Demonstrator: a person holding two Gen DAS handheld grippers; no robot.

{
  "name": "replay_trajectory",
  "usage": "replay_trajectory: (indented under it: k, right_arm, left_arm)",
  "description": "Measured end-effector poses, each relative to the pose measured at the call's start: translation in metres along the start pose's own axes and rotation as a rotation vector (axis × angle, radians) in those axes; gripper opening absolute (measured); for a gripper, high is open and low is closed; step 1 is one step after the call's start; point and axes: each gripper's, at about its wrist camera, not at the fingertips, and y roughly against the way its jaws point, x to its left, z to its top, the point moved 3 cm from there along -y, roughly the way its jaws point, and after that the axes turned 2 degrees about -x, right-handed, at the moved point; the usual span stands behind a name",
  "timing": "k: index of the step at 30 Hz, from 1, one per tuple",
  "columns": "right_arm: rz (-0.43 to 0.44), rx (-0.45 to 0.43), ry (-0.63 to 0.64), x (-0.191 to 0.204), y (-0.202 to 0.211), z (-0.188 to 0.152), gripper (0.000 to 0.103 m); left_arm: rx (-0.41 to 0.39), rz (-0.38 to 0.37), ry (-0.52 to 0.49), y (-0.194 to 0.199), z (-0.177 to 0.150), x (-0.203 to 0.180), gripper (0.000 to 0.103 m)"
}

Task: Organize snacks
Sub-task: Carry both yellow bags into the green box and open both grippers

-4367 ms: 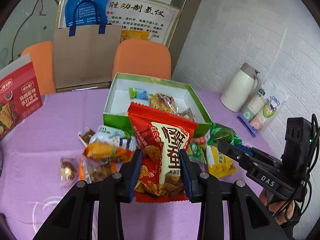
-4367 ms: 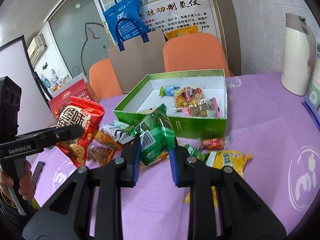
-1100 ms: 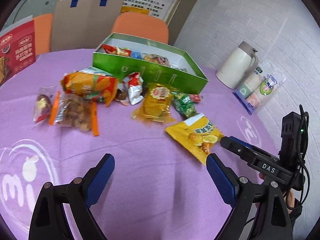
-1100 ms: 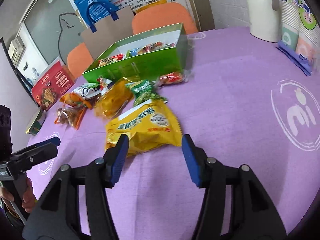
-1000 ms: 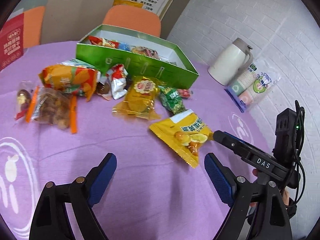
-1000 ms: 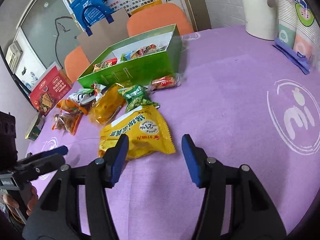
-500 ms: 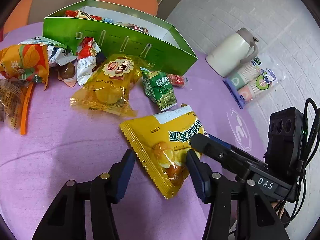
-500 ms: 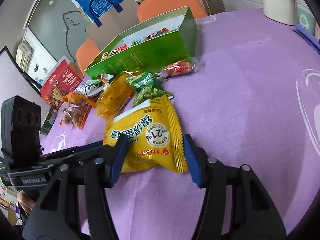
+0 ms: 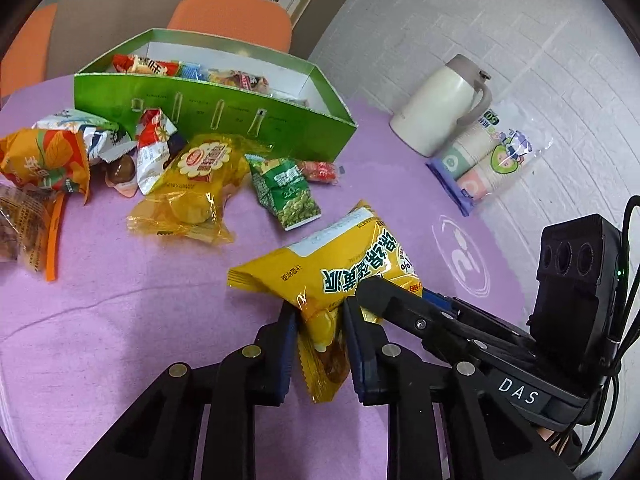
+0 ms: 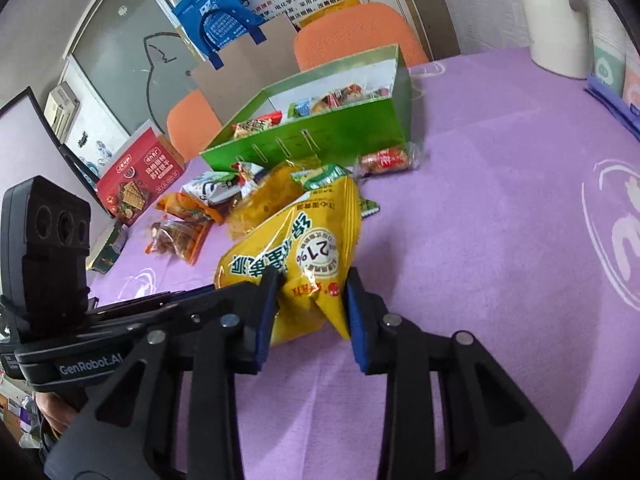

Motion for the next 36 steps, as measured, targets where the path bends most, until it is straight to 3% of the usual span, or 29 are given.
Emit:
replay_trajectory:
  k: [7,14,23,29,32,34,36]
  right_arm:
    - [0.021,-0.071,0.052,0.024,-0.002,0.045,0.035]
    - [0.032,-0.109,0.061,0.029,-0.032,0.091,0.035]
    - [0.054,-0.142,0.013,0.009,-0.077,0.129,0.035]
    - [0.06,-0.139,-0.031,-0.009,-0.103,0.14,0.035]
    - [0.028,-0.147,-0.028,-0.018,-0.114,0.141,0.041]
    - [-0.078,-0.142,0.009,-0.024,-0.118,0.139,0.061]
    - [-0.177,-0.171,0.066,-0.029,-0.113,0.132,0.066]
  left_arm:
    - [-0.095,0.003,-0.05,0.035,0.039,-0.008,0.023]
    - [-0.129,0.056,-0.075,0.037,0.091,0.0,0.022]
    - [-0.121,0.072,-0.083,0.015,0.153,0.023,0.022]
    - [-0.103,0.079,-0.072,-0.011,0.175,0.04,0.022]
    - [-0.095,0.082,-0.07,-0.022,0.182,0.047,0.022]
    - [-0.09,0.084,-0.066,-0.031,0.186,0.054,0.025]
    - [-0.082,0.098,-0.04,-0.036,0.187,0.064,0.042]
